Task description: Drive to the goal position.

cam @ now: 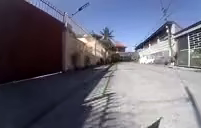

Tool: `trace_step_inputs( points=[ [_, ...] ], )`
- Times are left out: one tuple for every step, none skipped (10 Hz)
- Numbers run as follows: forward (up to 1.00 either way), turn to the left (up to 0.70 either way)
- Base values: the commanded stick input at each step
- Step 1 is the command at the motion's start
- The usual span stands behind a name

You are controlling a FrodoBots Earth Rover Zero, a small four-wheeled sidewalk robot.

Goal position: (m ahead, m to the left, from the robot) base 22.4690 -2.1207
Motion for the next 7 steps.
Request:
trace_step_inputs(
  points=[
    [0.7,-0.03],
    [0.7,-0.03],
    [0.7,-0.03],
    [0.7,-0.03],
    [0.7,-0.03],
    [0.7,-0.12],
    [0.7,-0.35]
  ],
)
